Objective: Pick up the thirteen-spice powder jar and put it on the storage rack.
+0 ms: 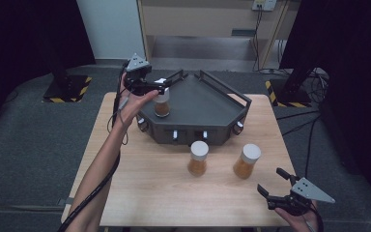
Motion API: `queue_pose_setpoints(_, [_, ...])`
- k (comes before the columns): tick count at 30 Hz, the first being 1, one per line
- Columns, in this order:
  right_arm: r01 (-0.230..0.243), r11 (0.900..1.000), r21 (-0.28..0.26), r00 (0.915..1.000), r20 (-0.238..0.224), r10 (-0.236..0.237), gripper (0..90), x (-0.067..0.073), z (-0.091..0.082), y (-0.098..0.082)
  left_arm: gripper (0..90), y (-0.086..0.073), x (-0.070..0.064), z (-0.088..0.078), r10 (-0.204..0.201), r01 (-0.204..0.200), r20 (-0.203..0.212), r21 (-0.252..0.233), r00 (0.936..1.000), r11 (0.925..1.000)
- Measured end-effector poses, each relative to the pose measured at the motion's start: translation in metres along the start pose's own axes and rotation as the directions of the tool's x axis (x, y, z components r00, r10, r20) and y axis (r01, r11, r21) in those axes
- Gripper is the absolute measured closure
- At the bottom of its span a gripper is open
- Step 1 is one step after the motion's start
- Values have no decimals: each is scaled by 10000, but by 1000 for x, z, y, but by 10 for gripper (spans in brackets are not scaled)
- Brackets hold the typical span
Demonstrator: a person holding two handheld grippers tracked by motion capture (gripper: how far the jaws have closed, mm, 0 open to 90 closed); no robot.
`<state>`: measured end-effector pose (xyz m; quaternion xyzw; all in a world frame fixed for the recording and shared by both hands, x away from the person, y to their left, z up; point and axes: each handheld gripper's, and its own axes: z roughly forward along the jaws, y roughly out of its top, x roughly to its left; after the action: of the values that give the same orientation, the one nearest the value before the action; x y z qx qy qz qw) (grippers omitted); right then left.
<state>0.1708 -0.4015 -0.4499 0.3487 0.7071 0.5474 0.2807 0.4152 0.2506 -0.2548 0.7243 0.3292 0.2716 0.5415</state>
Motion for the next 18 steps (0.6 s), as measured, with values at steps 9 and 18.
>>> queue_pose_setpoints(9, [14,10000,14,10000,14,-14,54,0,0,0,41,10,-5,-30,328,-326,320,-59,9989,9995])
queue_pose_setpoints(18, [27,10000,38,10000,37,-27,54,1,1,1,30,-4,-7,-65,236,-228,418,-194,9988,9996])
